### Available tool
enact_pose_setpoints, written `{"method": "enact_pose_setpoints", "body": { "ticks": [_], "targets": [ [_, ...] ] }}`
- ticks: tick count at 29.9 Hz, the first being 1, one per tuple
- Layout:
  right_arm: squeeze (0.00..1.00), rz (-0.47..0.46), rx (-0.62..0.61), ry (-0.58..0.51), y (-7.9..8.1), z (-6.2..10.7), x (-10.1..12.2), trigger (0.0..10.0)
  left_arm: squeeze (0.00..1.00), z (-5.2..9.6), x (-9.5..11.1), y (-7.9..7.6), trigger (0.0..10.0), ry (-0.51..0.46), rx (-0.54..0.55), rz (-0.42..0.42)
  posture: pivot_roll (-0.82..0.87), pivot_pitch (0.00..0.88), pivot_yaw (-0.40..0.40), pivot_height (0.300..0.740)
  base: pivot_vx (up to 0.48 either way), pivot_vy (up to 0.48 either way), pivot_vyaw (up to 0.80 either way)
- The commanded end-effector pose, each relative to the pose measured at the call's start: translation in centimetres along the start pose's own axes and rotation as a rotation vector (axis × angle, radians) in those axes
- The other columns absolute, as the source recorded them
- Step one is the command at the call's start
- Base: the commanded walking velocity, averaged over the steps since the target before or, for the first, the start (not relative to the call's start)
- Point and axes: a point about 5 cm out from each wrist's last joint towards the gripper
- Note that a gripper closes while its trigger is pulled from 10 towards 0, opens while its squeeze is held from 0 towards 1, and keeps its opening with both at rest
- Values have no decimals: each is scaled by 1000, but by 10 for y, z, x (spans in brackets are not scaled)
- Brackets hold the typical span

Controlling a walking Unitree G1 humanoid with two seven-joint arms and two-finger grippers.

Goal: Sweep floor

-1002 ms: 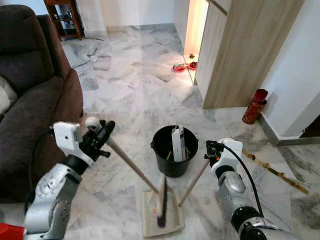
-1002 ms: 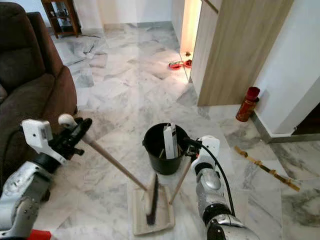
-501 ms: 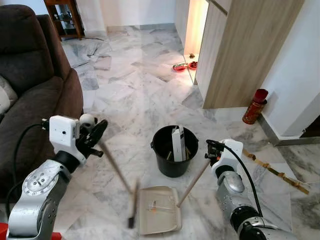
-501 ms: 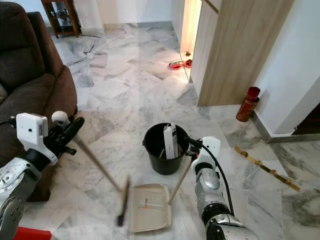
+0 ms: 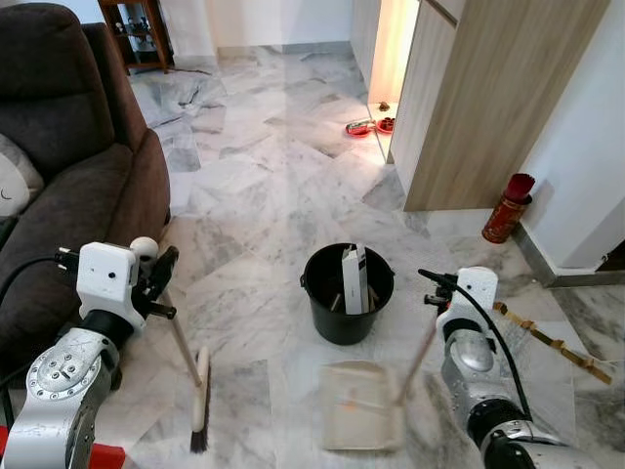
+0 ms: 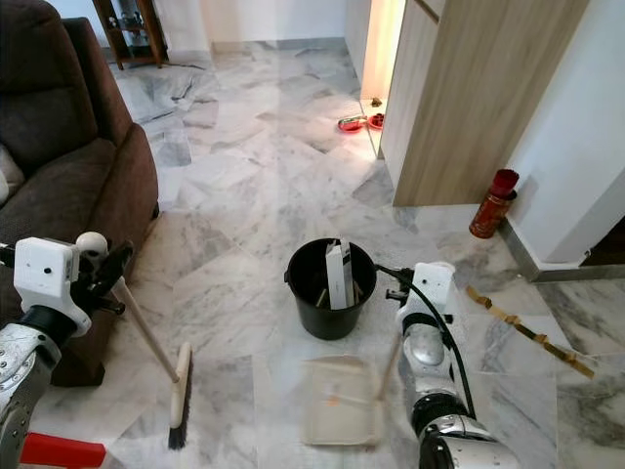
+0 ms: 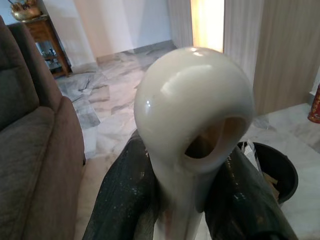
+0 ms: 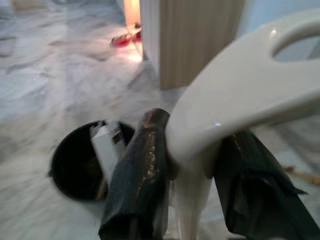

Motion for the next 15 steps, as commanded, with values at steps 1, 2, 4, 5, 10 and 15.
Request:
{"method": "enact_pose_setpoints", "body": {
  "ticks": [1, 2, 4, 5, 10, 15],
  "targets": [
    [0, -2, -20, -64, 3, -5, 13, 10000, 0, 0, -1, -3, 10000, -10, 4, -17, 50, 48, 19, 740, 0, 0, 0],
    [0, -3, -64, -81, -2, -6, 17, 10000, 0, 0, -5, -5, 10000, 2, 0, -10, 48, 44, 19, 740, 0, 0, 0],
    [0, -8, -89, -90, -4, -7, 20, 10000, 0, 1, -8, -7, 10000, 7, -2, -4, 48, 44, 19, 740, 0, 0, 0],
    [0, -11, -104, -95, -5, -8, 21, 10000, 0, 1, -9, -9, 10000, 10, -4, -1, 46, 43, 20, 740, 0, 0, 0],
    [0, -149, -227, -94, -13, -10, 26, 10000, 0, 3, -19, -20, 10000, 23, -17, 22, 45, 41, 21, 740, 0, 0, 0],
    [0, -208, -298, -105, -17, -13, 32, 10000, 0, 6, -30, -28, 10000, 48, -25, 30, 50, 40, 23, 740, 0, 0, 0]
  ]
}}
Point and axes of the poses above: a point about 5 cm out from each wrist's last joint towards the gripper, its own z axis pointing back from the gripper into the wrist, its own x axis along the axis of the wrist's last joint, y = z × x, and after that the axes turned 7 degrees about -z, right-handed
